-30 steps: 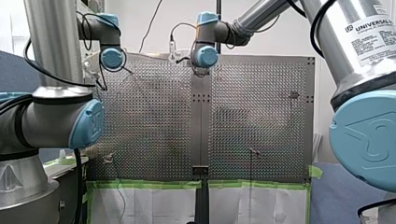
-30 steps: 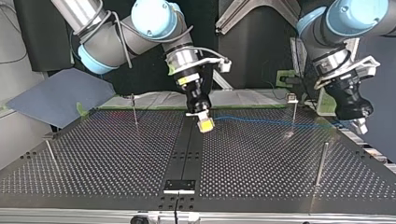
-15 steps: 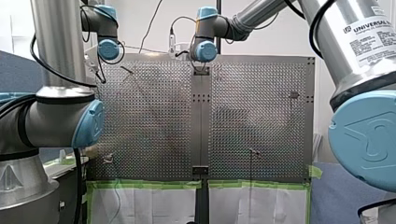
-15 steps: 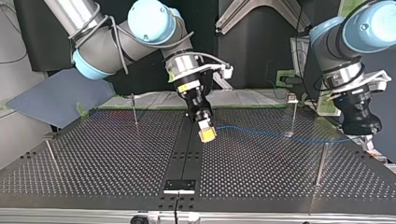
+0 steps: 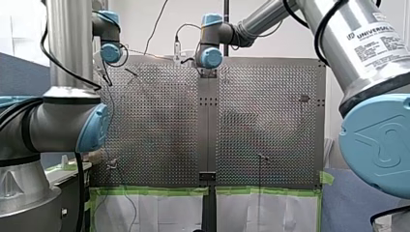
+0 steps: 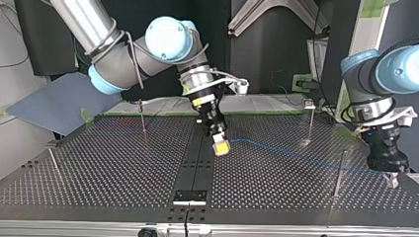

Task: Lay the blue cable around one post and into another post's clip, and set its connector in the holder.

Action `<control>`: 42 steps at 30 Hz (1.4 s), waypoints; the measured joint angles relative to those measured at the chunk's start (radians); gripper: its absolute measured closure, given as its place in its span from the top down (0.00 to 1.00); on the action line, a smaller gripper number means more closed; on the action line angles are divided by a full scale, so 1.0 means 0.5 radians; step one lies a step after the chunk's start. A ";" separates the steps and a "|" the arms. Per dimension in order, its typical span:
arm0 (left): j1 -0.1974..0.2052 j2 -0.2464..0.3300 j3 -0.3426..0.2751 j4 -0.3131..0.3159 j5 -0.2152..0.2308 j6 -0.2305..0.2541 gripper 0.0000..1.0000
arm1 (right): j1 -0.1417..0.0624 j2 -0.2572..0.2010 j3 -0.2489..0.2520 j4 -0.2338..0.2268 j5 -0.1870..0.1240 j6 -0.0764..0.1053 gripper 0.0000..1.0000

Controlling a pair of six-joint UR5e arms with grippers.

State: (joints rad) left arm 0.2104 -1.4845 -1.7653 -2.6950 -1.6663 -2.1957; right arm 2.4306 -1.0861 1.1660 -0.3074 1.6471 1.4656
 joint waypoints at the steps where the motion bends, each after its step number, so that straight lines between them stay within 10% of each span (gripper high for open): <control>1: 0.015 -0.012 0.013 0.007 0.016 -0.015 0.00 | -0.002 0.013 -0.013 0.001 0.002 0.000 0.00; 18: 0.301 -0.248 0.043 0.062 0.335 -0.082 0.00 | -0.028 0.155 -0.130 -0.011 0.021 -0.001 0.00; 30: 0.289 -0.353 0.043 0.072 0.577 -0.082 0.00 | -0.055 0.212 -0.142 -0.022 0.036 0.003 0.00; 42: 0.252 -0.446 0.043 0.069 0.608 -0.079 0.00 | -0.107 0.235 -0.143 -0.012 0.038 0.016 0.00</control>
State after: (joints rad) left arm 0.3366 -1.7075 -1.7437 -2.6607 -1.3620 -2.2354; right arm 2.3770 -0.9685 1.0944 -0.3135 1.6663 1.4734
